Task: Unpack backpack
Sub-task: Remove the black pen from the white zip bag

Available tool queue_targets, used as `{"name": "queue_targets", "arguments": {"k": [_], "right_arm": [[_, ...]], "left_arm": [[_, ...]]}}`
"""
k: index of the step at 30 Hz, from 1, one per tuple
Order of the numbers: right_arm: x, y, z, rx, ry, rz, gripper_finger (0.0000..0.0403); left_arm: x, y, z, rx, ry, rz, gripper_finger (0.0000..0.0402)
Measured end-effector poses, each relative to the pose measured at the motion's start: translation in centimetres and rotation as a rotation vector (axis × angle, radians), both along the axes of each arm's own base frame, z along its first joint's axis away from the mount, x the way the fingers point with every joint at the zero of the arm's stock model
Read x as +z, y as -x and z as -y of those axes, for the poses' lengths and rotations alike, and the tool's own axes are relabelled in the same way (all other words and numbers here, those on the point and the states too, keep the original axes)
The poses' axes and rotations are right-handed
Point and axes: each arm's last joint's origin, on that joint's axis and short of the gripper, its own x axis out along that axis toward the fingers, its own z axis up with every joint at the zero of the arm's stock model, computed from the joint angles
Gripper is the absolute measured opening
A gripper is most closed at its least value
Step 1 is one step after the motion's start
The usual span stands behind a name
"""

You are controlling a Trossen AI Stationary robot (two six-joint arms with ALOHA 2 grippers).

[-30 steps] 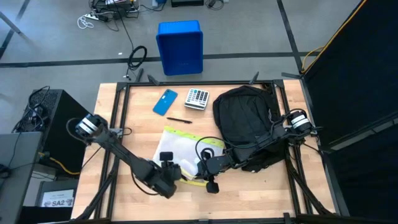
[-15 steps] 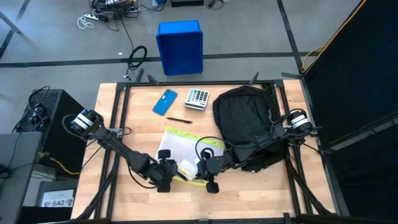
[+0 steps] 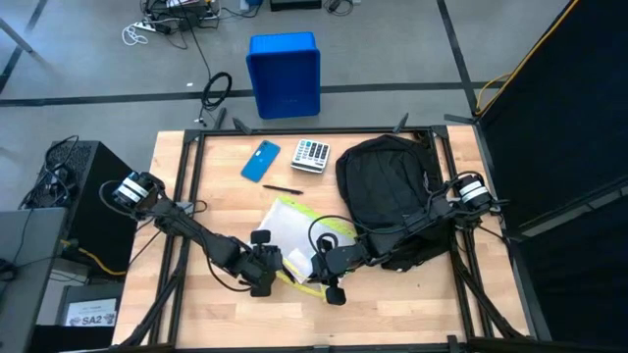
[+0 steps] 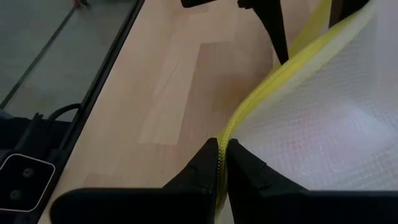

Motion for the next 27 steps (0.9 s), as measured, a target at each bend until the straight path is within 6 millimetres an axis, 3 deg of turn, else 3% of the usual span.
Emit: {"name": "queue_targets", "arguments": {"k": [8,16,20,23,27], "right_arm": [[0.0,0.0,0.0,-0.008,-0.009,-0.002,0.0],[0.0,0.0,0.1,-0.015,-0.006,-0.002,0.0001],[0.0,0.0,0.1,-0.015,-0.006,-0.003,0.0],[0.0,0.0,0.1,-0.016,-0.005,-0.005,0.0],[0.0,0.0,0.1,-0.015,-0.004,-0.008,0.0]], "left_arm": [[0.2,-0.5,0.2,-0.078,-0.037,0.046,0.0132],[-2.7,-1.8,-0.6,-0.081,-0.024,-0.053,0.0131],[-3.2,-2.1,-0.6,-0.086,0.007,-0.063,0.0124],[-3.1,-2.2,-0.5,-0.09,0.01,-0.064,0.009],[-2.9,-2.3,-0.3,-0.104,0.023,-0.076,0.0017]]}}
